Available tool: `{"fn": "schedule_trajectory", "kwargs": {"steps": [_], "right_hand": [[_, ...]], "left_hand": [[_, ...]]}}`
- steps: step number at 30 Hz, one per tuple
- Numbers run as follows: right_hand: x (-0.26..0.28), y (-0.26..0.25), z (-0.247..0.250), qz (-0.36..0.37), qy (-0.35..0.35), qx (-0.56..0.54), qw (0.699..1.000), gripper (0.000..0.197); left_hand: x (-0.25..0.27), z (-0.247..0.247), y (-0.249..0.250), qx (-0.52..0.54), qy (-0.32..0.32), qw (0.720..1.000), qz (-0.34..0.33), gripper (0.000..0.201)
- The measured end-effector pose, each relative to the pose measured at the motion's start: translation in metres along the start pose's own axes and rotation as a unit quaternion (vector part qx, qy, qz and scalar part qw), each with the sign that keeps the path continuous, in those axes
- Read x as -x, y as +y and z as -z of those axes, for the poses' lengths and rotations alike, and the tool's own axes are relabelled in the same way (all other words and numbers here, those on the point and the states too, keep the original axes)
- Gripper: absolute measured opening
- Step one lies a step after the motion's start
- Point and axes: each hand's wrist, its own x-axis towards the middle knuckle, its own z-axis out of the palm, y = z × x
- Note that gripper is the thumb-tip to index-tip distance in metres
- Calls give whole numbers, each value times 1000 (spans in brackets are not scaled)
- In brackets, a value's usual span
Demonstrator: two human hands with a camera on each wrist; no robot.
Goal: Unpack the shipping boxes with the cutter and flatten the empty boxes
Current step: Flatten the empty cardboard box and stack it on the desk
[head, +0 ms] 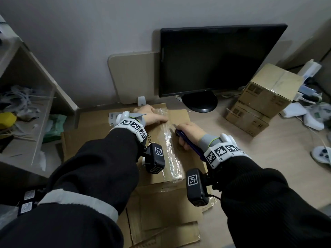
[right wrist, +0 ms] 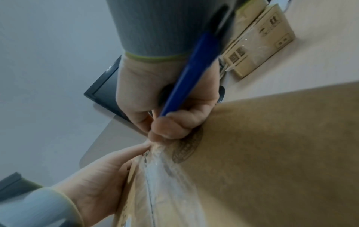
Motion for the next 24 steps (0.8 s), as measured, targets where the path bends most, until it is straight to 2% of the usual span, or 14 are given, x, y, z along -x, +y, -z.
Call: {"fn": "schedule_trajectory", "kwargs": {"steps": [3, 8, 10, 12, 13, 14, 16, 17, 18, 21, 23, 24], "right_hand": [[-1, 4, -2, -4, 28, -36, 999, 24], [2, 0, -2, -18, 24, -125, 992, 22], [1, 1, -3, -22, 26, -130, 991, 26], [-3, 7, -5, -11, 47, -85, 995, 30], [-4, 11, -5, -5, 59, -63, 996, 31], [-5, 13, -6, -1, 62, -53, 997, 32], [-4, 12, -8, 0, 57, -41, 998, 32], [-2, 11, -8, 2, 60, -34, 998, 32], [-3, 11, -8, 6, 65, -29, 997, 32], [-6, 13, -7, 16, 84, 0, 996, 31], [-9, 15, -8, 29, 83, 49, 995, 34], [-10, 15, -8, 36, 88, 81, 992, 38]], "left_hand": [[1, 1, 3, -16, -7, 1000, 5, 79], [8, 2, 6, -14, 3, 1000, -1, 68], [10, 4, 6, 22, -1, 1000, -2, 81], [13, 11, 6, 142, -20, 990, -19, 94], [13, 15, 3, 231, -29, 972, -22, 84], [14, 19, 0, 293, -43, 955, -25, 63], [23, 26, -6, 363, -50, 931, -10, 33], [27, 26, -6, 374, -48, 926, -4, 30], [28, 24, -7, 372, -39, 927, 1, 37], [28, 19, -8, 343, -26, 939, 7, 82], [37, 18, -8, 326, -35, 945, 19, 96], [40, 17, -7, 314, -42, 948, 25, 96]]}}
